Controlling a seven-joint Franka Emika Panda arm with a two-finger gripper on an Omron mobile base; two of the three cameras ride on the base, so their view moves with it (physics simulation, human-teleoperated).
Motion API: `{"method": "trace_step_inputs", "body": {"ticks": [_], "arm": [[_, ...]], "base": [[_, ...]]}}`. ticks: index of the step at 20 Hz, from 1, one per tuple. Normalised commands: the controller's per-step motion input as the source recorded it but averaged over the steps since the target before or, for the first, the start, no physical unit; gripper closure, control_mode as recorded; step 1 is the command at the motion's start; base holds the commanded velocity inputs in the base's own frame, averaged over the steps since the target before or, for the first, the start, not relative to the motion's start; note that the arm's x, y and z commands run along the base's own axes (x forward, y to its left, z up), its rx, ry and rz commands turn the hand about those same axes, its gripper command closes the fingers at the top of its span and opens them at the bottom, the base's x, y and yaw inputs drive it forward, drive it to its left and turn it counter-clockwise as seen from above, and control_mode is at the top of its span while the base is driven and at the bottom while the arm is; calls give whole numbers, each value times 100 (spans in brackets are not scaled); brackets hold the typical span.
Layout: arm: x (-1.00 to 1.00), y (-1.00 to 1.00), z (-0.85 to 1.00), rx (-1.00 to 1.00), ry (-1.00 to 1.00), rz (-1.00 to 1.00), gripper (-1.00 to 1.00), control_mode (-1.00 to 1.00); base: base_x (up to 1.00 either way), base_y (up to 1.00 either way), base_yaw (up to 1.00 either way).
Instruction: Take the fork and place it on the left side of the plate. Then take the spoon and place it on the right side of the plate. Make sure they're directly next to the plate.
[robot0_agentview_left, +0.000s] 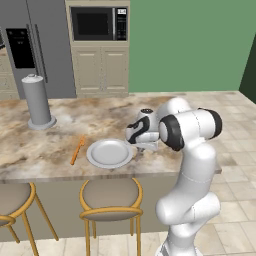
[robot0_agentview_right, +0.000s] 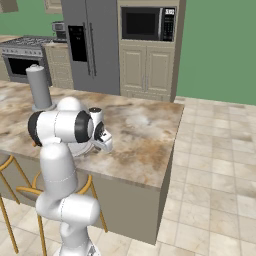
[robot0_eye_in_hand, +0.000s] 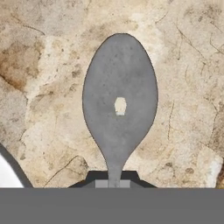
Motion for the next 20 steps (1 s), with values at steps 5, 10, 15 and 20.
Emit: {"method": "trace_step_inputs", "body": {"ticks": [5,10,15,20], "arm": [[19,0,-12,0,0,0,100,-100],[8,0,-16,0,0,0,100,-100],[-1,-10,-11,0,0,3,100,-100],[-9,-18,-7,0,0,4,-100,-100]], "base": [[0,0,0],[0,0,0],[0,0,0],[0,0,0]]}}
